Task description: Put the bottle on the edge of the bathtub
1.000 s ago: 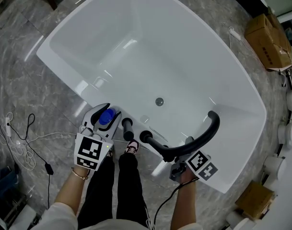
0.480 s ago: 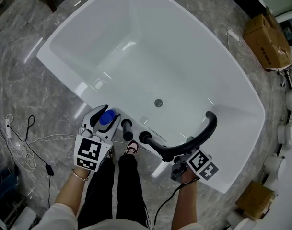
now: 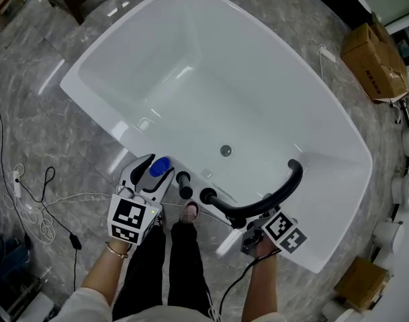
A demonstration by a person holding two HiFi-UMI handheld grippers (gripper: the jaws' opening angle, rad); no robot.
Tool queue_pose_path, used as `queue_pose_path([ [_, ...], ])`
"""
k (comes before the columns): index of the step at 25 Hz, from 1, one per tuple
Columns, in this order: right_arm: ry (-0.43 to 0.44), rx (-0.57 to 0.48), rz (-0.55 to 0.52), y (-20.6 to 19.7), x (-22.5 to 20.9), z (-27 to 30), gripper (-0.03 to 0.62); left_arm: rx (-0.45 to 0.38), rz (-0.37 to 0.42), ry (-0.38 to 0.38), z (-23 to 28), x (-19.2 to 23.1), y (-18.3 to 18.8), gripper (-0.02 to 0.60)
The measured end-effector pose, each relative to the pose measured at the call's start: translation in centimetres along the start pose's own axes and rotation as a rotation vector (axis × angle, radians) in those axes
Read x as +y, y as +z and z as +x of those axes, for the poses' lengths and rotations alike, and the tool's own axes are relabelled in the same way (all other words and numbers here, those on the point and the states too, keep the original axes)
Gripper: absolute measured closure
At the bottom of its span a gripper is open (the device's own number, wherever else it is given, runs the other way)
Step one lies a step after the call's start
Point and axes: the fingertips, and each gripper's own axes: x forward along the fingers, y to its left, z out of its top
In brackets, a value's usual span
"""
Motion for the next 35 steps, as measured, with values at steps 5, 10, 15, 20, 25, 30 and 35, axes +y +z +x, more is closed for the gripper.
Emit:
queue_pose_path([
  [5,0.001,-0.006,0.000,0.1,0.5,-0.4,0.568,0.002,-0.033,0.013,-0.7,0.4,0.1,0.360],
  [10,0.007,-0.014,0.000,0.2,1.0,-1.2,0.568,-0.014,-0.088,0.016,-1.8,0.5,0.7,0.360],
  [15,0.005,-0.015,0.007,0.0,1.3,-2.6,0.568,-0.028,-0.114,0.012,-3.1,0.2,1.9,0.360],
  [20,0.015,-0.034,0.015,0.1,1.9,-3.8,0.568,-0.032,-0.091,-0.015,-3.8,-0.2,3.1,0.360],
  [25,0.025,-0.052,0.026,0.0,2.7,-5.2,0.568,-0.026,-0.075,-0.045,-4.9,-1.1,3.5,0.360],
  [30,0.029,-0.065,0.032,-0.3,3.1,-6.6,0.568,-0.034,-0.088,-0.047,-6.4,-1.2,4.3,0.360],
  [35,0.029,-0.084,0.048,-1.1,4.2,-8.2,0.568,-0.056,-0.141,-0.041,-8.1,0.1,6.0,0.360],
])
